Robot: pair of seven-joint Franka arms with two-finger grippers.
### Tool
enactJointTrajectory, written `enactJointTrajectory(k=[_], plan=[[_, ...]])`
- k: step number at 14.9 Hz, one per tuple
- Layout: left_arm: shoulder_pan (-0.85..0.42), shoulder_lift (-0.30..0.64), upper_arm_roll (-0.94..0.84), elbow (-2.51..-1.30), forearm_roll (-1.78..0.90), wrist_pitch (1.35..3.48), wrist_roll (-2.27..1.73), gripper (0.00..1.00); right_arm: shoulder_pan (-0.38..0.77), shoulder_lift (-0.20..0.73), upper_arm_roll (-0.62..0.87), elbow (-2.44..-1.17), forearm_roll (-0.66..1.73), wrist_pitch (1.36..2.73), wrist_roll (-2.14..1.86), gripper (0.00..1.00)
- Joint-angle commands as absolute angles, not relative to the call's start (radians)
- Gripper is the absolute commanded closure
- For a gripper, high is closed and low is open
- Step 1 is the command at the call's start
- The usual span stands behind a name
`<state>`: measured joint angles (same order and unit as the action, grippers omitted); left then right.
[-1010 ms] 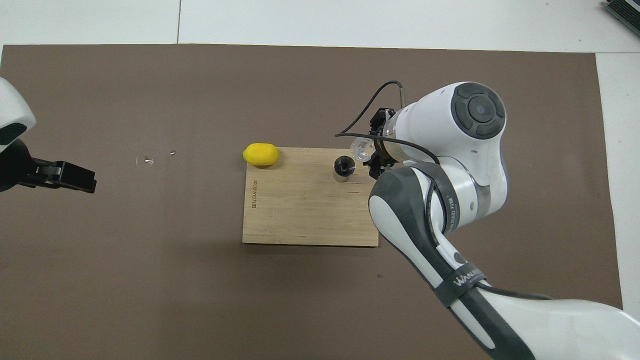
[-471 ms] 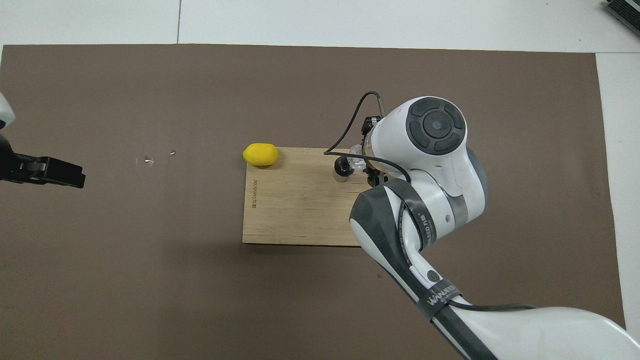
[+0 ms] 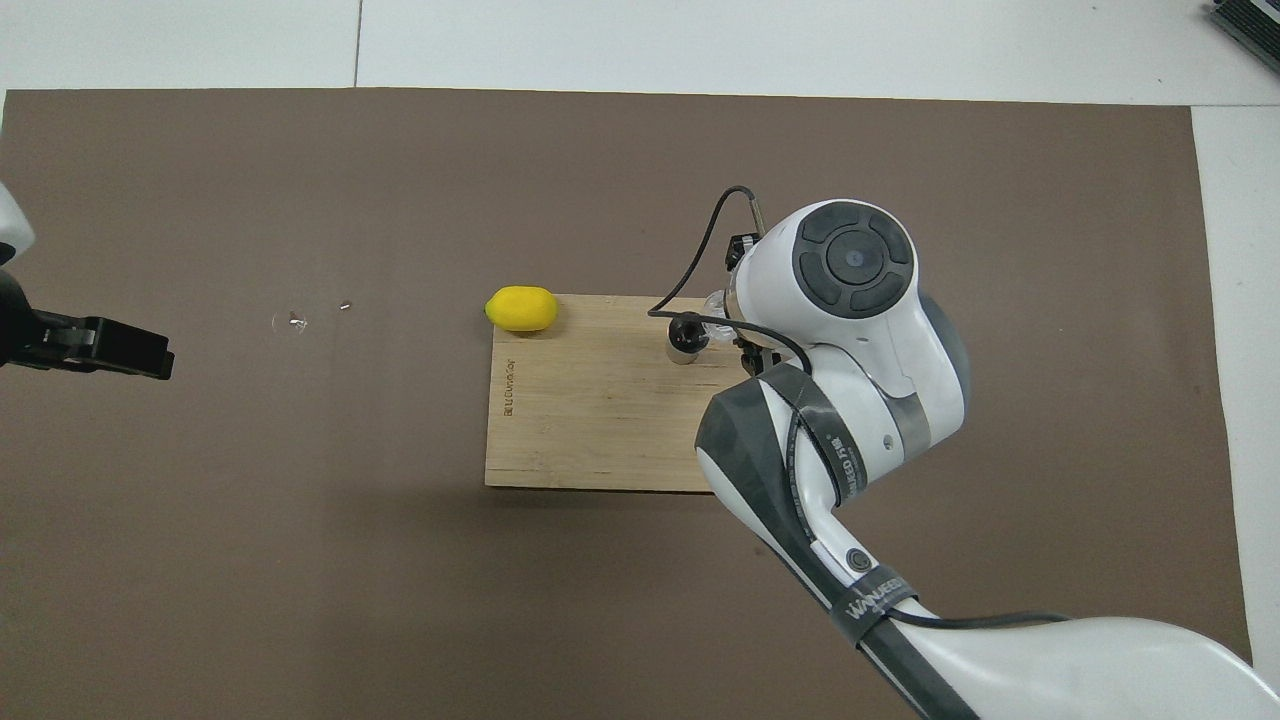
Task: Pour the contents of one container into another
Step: 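Tilt the glass cup with the right gripper to pour into the metal cup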
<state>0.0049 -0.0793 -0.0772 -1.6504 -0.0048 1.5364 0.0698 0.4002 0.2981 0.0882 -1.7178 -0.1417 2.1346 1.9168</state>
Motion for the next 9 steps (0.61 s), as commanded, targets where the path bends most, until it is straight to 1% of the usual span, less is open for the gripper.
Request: enactJointTrajectory(k=[1,3,9], plan=[[0.005,-0.1,-0.071,-1.669,-0.014,1.529,0.081,0.0,0.413,0.305,0.095,-1.695,-0.19,2.112,1.933,1.0],[0.003,-0.1,-0.071,-1.669,-0.014,1.529,0.081,0.0,0.426,0.305,0.095,-1.695,-0.253,2.102,1.931,1.0],[0.005,-0.1,-0.071,-1.669,-0.014,1.529,0.081,0.0,0.445,0.301,0.095,-1.695,-0.33,2.1,1.928,1.0]])
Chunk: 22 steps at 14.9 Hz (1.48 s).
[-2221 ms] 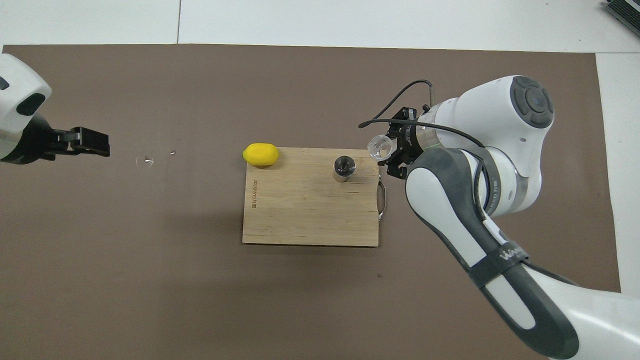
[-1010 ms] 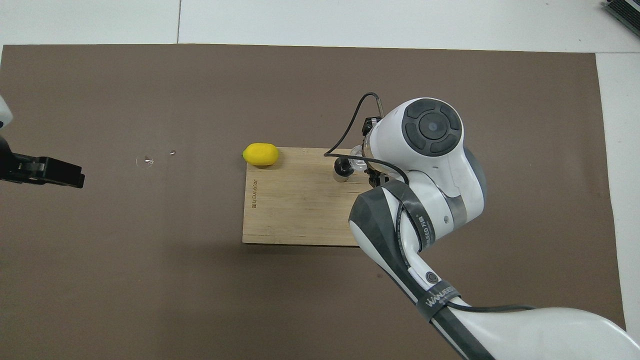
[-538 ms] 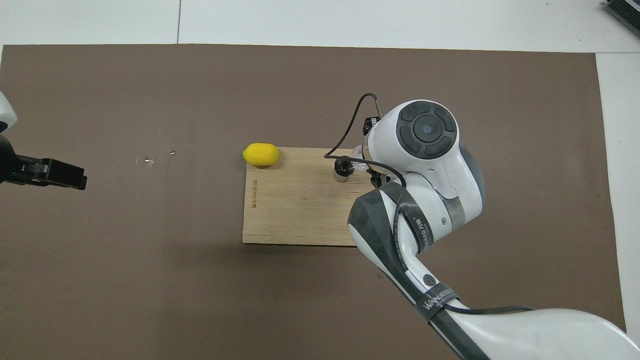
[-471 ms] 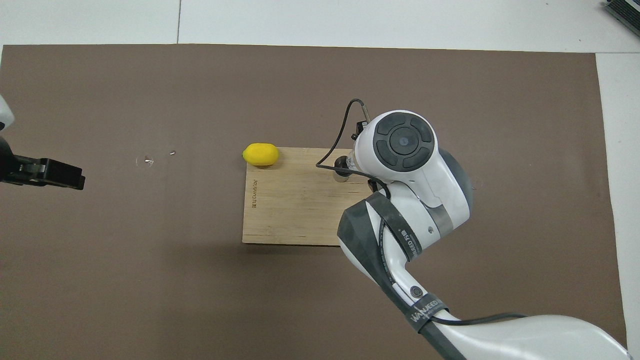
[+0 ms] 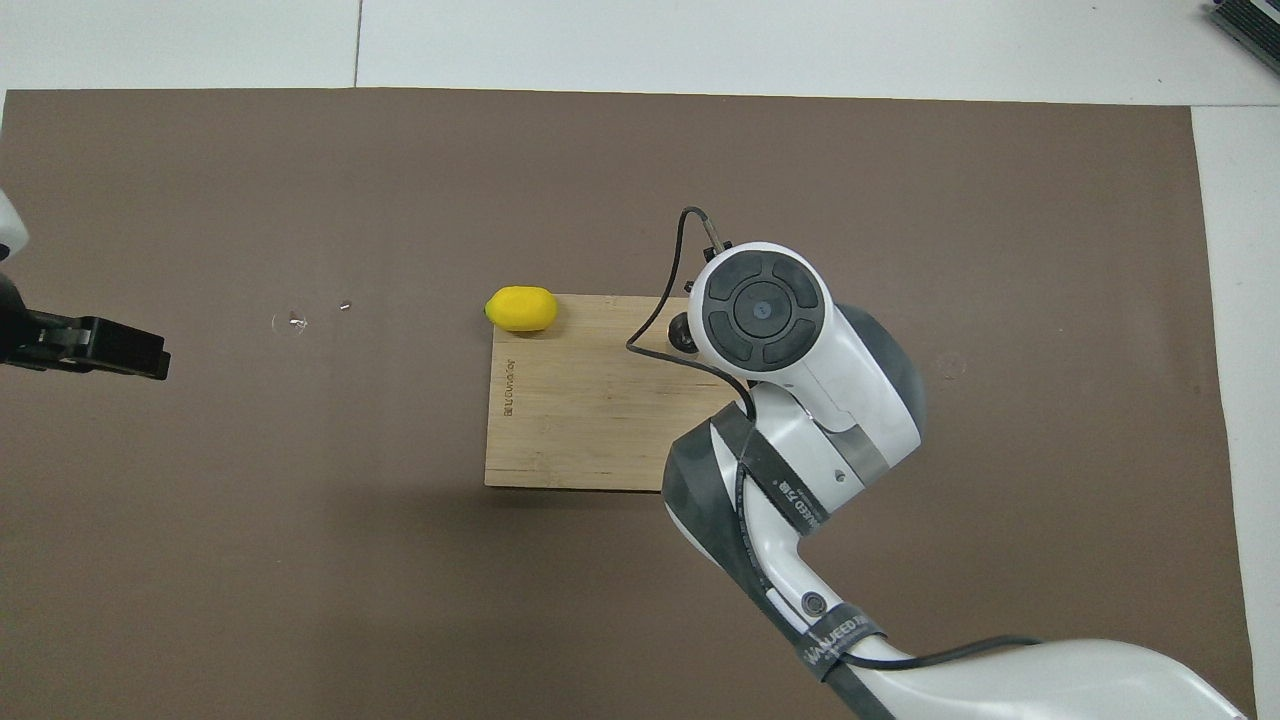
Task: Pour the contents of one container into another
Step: 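Tilt the glass cup with the right gripper to pour into the metal cup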
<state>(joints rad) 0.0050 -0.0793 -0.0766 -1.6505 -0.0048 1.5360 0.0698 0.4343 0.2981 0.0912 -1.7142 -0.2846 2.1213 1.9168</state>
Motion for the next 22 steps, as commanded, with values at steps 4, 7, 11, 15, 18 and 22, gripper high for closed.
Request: enactJointTrajectory(k=[4,7,11,15,18,22], plan=[[0.005,-0.1,-0.071,-1.669,-0.014,1.529,0.081,0.0,0.457,0.299,0.095,-1.701,-0.376,2.1,1.927,1.0],[0.005,-0.1,-0.071,-1.669,-0.014,1.529,0.081,0.0,0.468,0.299,0.095,-1.706,-0.41,2.1,1.925,1.0],[0.005,-0.1,-0.071,-1.669,-0.014,1.529,0.081,0.0,0.474,0.298,0.095,-1.709,-0.434,2.094,1.91,1.0],[0.005,-0.1,-0.071,-1.669,-0.012,1.529,0.081,0.0,0.472,0.298,0.095,-1.709,-0.445,2.088,1.896,1.0],[0.003,-0.1,-0.071,-1.669,-0.014,1.529,0.081,0.0,0.471,0.301,0.098,-1.701,-0.422,2.083,1.891,1.0],[0.005,-0.1,-0.071,-1.669,-0.014,1.529,0.081,0.0,0.453,0.305,0.098,-1.681,-0.312,2.08,1.89,1.0]])
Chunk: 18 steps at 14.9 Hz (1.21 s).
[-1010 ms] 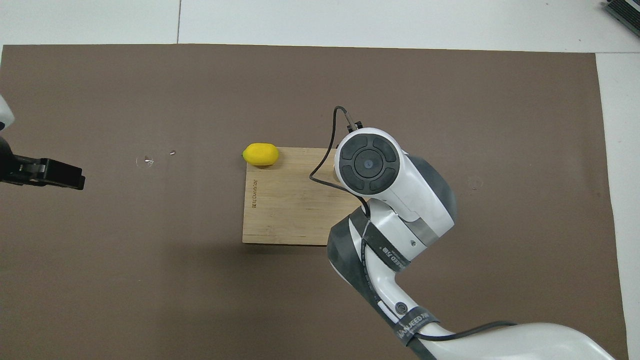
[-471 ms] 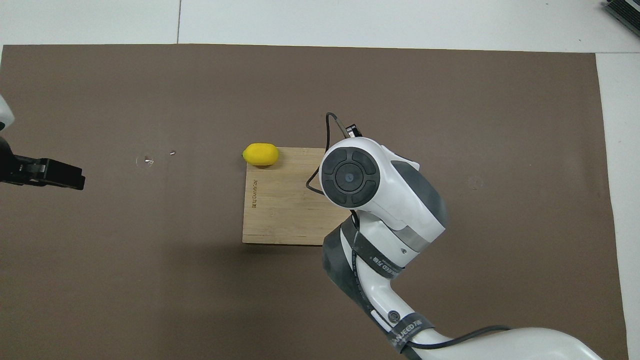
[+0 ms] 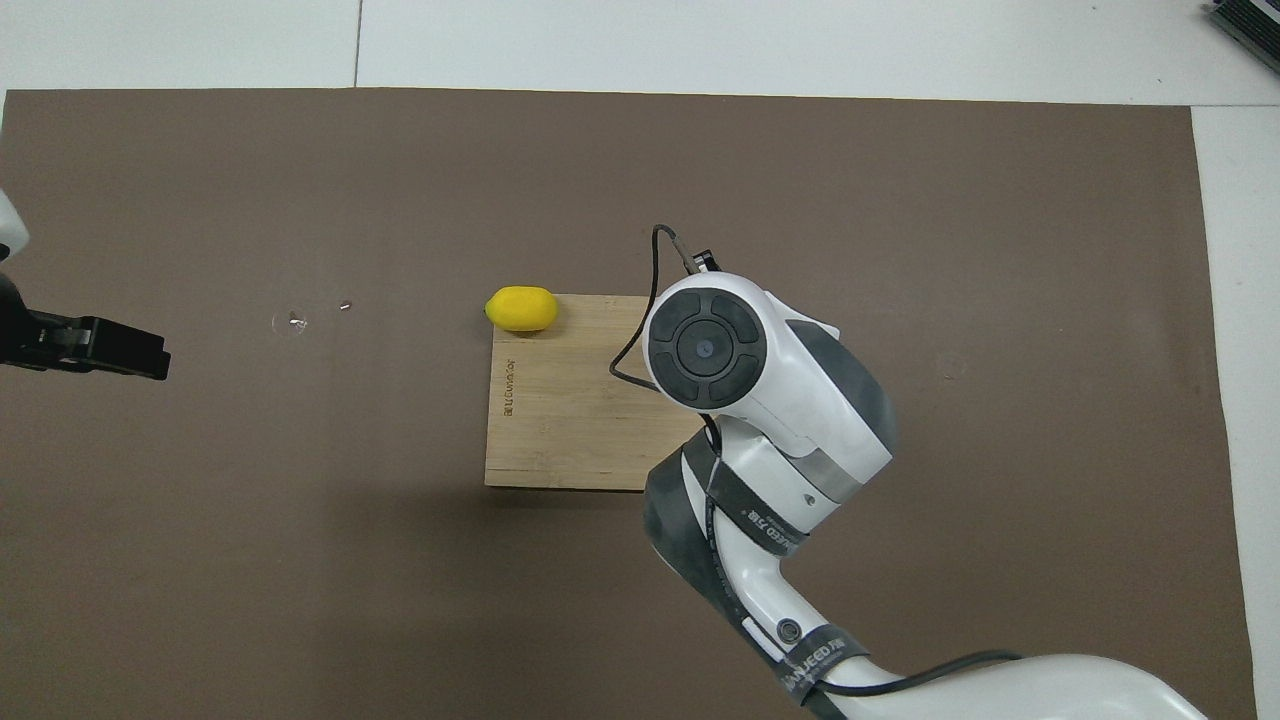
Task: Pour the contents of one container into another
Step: 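Tilt the glass cup with the right gripper to pour into the metal cup, then turn the glass cup upright and carry it back with the right gripper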
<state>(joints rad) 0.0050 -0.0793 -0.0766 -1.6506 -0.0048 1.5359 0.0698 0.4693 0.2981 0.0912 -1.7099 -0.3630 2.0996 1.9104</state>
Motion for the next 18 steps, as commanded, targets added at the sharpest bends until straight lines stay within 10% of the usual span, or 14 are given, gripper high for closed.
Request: enactJointTrajectory(k=[1,18], plan=[[0.005,-0.1,-0.071,-1.669,-0.014,1.529,0.081,0.0,0.449,0.305,0.097,-1.681,-0.281,2.082,1.89,1.0],[0.005,-0.1,-0.071,-1.669,-0.014,1.529,0.081,0.0,0.155,0.301,0.097,-1.771,0.386,2.114,1.548,1.0]])
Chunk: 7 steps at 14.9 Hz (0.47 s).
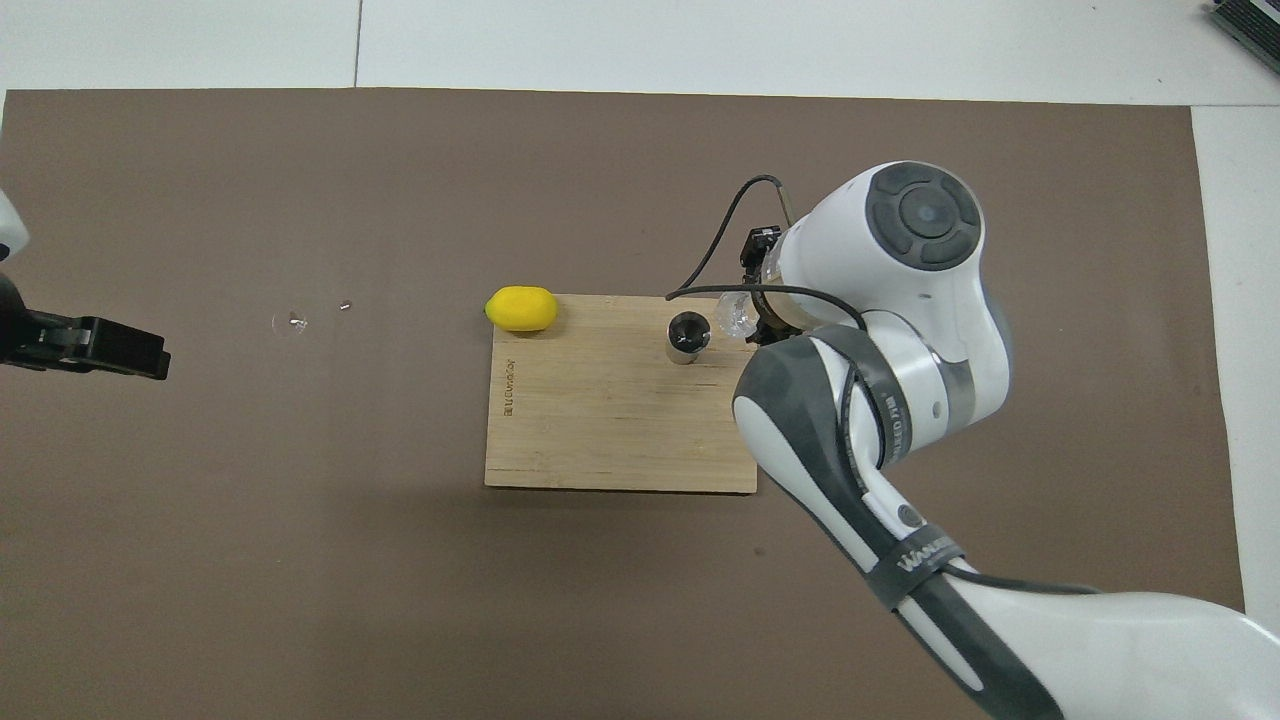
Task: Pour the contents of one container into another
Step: 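Turn the glass cup upright and carry it back with the right gripper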
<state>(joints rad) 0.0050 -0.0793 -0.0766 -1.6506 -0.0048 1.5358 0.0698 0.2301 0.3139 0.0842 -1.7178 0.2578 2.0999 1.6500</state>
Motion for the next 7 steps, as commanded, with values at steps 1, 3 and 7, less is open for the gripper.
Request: enactJointTrajectory(k=[1,3,7], plan=[[0.005,-0.1,-0.071,-1.669,-0.014,1.529,0.081,0.0,0.125,0.293,0.097,-1.811,0.462,2.118,1.482,1.0],[0.005,-0.1,-0.071,-1.669,-0.014,1.529,0.081,0.0,0.086,0.265,0.097,-1.897,0.538,2.158,1.379,1.0],[0.005,-0.1,-0.071,-1.669,-0.014,1.529,0.081,0.0,0.0,0.259,0.097,-1.977,0.672,2.164,1.217,1.0]])
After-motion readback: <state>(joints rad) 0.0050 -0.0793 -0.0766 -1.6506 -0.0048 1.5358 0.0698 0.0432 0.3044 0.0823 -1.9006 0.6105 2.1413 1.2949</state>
